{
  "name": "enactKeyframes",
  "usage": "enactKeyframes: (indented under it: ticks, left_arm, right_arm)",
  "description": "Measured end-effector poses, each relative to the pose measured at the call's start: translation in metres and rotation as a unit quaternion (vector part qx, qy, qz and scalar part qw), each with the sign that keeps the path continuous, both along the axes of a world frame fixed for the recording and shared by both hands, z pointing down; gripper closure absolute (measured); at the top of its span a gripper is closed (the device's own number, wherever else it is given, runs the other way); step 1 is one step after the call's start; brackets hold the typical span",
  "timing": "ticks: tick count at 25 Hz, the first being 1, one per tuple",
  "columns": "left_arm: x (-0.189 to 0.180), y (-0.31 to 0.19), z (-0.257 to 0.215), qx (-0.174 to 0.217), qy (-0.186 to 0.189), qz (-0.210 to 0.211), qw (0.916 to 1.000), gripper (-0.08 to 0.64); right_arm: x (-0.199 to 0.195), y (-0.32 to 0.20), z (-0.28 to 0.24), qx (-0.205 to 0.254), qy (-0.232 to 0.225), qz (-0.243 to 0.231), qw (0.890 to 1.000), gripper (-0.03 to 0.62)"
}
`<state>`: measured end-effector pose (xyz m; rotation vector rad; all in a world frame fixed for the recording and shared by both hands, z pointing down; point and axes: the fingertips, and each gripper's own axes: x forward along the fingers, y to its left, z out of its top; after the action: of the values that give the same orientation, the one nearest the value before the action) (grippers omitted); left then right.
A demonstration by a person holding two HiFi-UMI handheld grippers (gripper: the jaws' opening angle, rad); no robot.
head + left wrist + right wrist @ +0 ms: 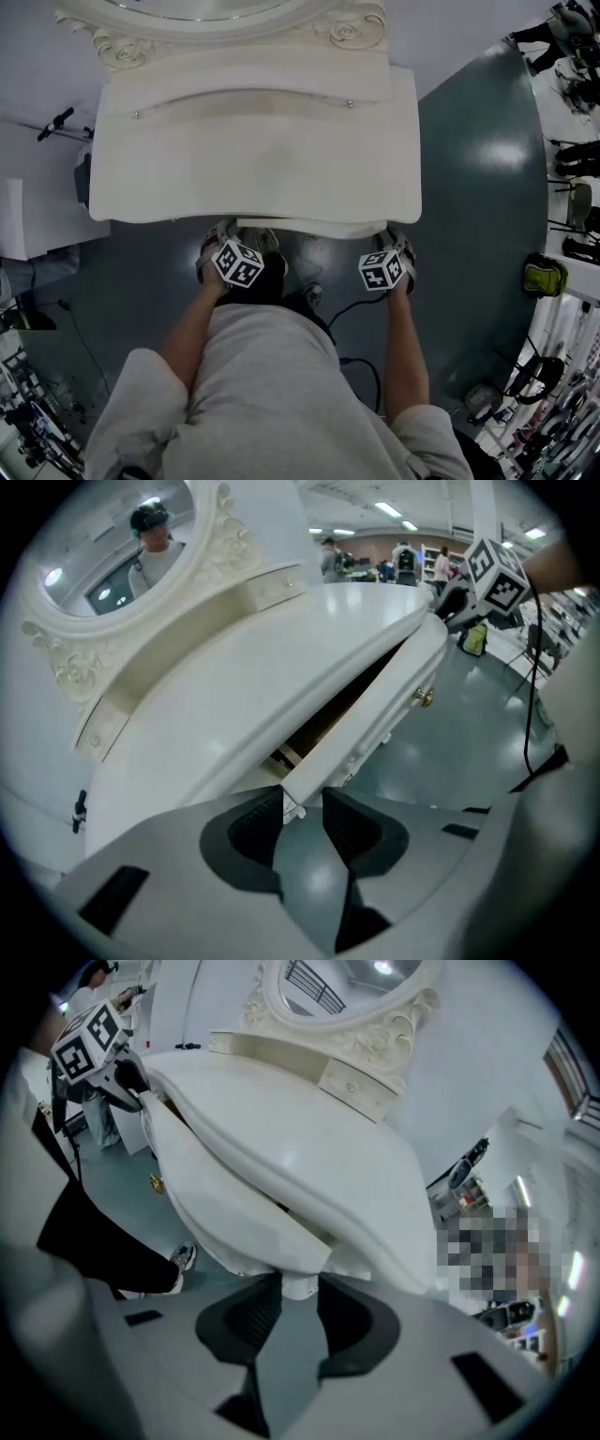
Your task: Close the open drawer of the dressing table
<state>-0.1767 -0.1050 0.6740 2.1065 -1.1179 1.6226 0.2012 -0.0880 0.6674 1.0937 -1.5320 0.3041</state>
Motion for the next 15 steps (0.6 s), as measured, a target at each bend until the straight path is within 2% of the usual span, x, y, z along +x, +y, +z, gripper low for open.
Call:
enactKeyframes:
  ticks: [3,5,15]
  left_arm:
    - [-0.002,0.000,0.001,-0.015,0.051,-0.076,0.9956,0.447]
    - [-0.002,-0.001,0.001,-0.021,0.075,-0.106,0.9913,0.456]
    - [-0.001,-0.009,0.002,-0.005,0.104,-0.131,0.9860,0.466]
  right_arm:
    - [0.000,-0.002,0.000,0.005,-0.013,0.018,1.000,0.469]
    - [0.001,-0.004,0.000,0.008,-0.032,0.036,0.999,0.478]
    - [-0.001,-0.011,0.002,0.020,-0.064,0.067,0.996,0.518]
